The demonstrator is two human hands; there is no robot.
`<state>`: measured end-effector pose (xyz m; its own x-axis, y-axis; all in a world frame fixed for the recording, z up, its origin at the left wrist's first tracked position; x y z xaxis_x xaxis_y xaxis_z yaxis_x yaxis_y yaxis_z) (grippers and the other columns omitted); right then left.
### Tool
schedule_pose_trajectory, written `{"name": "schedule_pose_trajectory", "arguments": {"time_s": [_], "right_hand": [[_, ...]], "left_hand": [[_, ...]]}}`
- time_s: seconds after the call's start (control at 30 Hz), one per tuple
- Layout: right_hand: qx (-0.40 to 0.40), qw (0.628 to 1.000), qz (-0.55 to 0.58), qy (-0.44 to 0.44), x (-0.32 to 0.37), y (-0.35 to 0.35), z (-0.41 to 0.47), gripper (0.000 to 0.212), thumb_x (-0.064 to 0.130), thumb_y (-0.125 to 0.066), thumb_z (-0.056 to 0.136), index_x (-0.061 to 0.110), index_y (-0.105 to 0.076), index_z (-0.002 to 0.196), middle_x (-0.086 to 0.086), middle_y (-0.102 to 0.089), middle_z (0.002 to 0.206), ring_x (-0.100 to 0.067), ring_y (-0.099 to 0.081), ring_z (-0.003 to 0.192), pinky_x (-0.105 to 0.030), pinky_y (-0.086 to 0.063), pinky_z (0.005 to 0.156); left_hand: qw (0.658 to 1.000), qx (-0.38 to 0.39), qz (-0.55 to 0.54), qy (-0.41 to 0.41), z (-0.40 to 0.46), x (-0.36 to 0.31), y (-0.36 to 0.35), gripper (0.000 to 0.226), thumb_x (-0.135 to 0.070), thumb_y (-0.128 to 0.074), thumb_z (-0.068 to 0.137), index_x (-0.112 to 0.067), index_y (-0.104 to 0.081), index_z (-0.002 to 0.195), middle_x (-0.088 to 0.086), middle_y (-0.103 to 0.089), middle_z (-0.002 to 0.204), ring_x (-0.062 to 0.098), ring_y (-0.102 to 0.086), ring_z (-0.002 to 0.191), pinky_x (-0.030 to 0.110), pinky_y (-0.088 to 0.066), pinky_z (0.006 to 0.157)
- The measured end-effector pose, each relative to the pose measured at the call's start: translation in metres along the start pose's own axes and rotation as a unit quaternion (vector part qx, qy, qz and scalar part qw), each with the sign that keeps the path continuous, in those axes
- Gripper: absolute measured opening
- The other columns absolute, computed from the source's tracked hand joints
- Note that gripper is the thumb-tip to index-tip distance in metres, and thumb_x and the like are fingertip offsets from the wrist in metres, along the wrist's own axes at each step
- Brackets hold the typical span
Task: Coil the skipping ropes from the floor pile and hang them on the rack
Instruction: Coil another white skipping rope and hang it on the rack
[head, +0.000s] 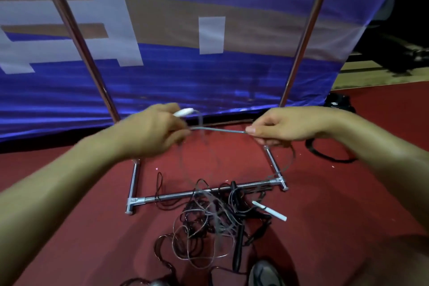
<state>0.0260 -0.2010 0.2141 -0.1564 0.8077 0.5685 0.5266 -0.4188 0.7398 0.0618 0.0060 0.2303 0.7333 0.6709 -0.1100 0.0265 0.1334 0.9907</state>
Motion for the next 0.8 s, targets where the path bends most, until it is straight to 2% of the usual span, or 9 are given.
{"name": "schedule_pose_trajectory", "arguments": {"time_s": [0.1,0.17,0.23,0.33,0.43,0.5,0.6,0.7,0.8], "right_hand": [[-0.007,1.000,-0.023,-0.017,-0.008,0.005,-0.004,0.042,0.040,-0.042,0.109,0.016,-0.058,0.078,0.012,-0.046,0.052,-0.006,-0.039,0.049,-0.021,-0.040,0.057],[-0.012,1.000,-0.025,0.011,0.006,0.004,-0.004,0.041,0.037,-0.040,0.110,0.017,-0.058,0.079,0.013,-0.047,0.052,-0.005,-0.039,0.049,-0.019,-0.040,0.057],[-0.022,0.998,-0.035,0.040,0.026,0.000,-0.002,0.039,0.037,-0.041,0.109,0.020,-0.060,0.080,0.014,-0.049,0.053,-0.003,-0.041,0.049,-0.016,-0.039,0.056],[-0.069,0.993,-0.045,0.086,0.052,0.000,0.001,0.038,0.038,-0.044,0.108,0.026,-0.064,0.078,0.014,-0.055,0.058,-0.003,-0.048,0.052,-0.018,-0.040,0.058],[-0.077,0.992,-0.061,0.074,0.047,0.002,-0.002,0.040,0.047,-0.046,0.105,0.027,-0.063,0.075,0.010,-0.056,0.059,-0.007,-0.047,0.052,-0.024,-0.041,0.058],[-0.048,0.995,-0.092,0.012,0.023,0.003,-0.005,0.046,0.055,-0.045,0.103,0.024,-0.060,0.072,0.009,-0.053,0.058,-0.007,-0.045,0.051,-0.022,-0.040,0.056],[0.014,0.995,-0.078,-0.063,-0.013,-0.003,-0.015,0.046,0.050,-0.040,0.107,0.021,-0.060,0.076,0.010,-0.052,0.055,-0.007,-0.043,0.048,-0.020,-0.040,0.056],[0.014,1.000,-0.009,-0.001,0.001,-0.009,-0.020,0.043,0.039,-0.037,0.110,0.019,-0.059,0.078,0.012,-0.047,0.051,-0.006,-0.040,0.049,-0.020,-0.039,0.058],[-0.018,0.998,-0.003,0.064,0.031,-0.008,-0.016,0.043,0.039,-0.038,0.110,0.021,-0.062,0.080,0.014,-0.049,0.051,-0.004,-0.041,0.049,-0.017,-0.038,0.056]], "left_hand": [[0.992,0.009,0.108,0.067,-0.011,0.032,0.003,0.029,-0.026,-0.050,0.105,-0.016,-0.076,0.115,0.015,-0.064,0.113,0.037,-0.063,0.102,0.041,-0.051,0.091],[0.997,-0.029,0.015,0.077,-0.009,0.020,0.007,0.039,-0.025,-0.059,0.102,-0.017,-0.062,0.140,0.018,-0.058,0.130,0.042,-0.061,0.107,0.047,-0.049,0.102],[0.991,0.001,-0.112,0.071,-0.005,-0.013,0.003,0.060,-0.037,-0.064,0.098,-0.030,-0.043,0.154,0.003,-0.048,0.130,0.023,-0.055,0.111,0.030,-0.038,0.111],[0.982,-0.008,-0.188,-0.001,0.006,-0.072,-0.001,0.036,-0.048,-0.057,0.098,-0.033,-0.062,0.130,-0.007,-0.048,0.106,-0.001,-0.051,0.095,0.011,-0.037,0.090],[0.986,-0.064,-0.145,-0.046,0.013,-0.068,0.008,0.031,-0.040,-0.050,0.105,-0.020,-0.070,0.092,-0.002,-0.048,0.089,0.011,-0.052,0.078,0.026,-0.039,0.076],[0.994,-0.091,-0.061,-0.011,0.018,-0.028,0.012,0.035,-0.038,-0.052,0.104,-0.015,-0.070,0.084,0.005,-0.050,0.086,0.026,-0.056,0.075,0.036,-0.043,0.074],[0.992,-0.082,-0.054,0.080,0.011,0.027,0.015,0.028,-0.040,-0.058,0.099,-0.016,-0.073,0.098,0.003,-0.051,0.091,0.035,-0.063,0.088,0.039,-0.045,0.079],[0.986,-0.059,-0.152,0.042,0.004,-0.006,0.015,0.057,-0.066,-0.057,0.091,-0.040,-0.053,0.142,-0.007,-0.046,0.119,0.010,-0.053,0.125,0.029,-0.042,0.101],[0.988,-0.039,-0.146,-0.043,0.013,-0.072,0.008,0.049,-0.072,-0.044,0.091,-0.048,-0.058,0.131,-0.009,-0.045,0.109,0.012,-0.058,0.113,0.034,-0.047,0.099]]}}
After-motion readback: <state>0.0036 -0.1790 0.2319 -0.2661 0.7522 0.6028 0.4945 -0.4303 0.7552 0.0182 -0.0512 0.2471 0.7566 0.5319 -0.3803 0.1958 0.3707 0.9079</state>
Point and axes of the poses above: each hand's wrist, its own z-axis towards the middle knuckle, its own y-axis out of the back of the hand, x = y × z, the point moved 9 cm from there along z, towards the middle knuckle
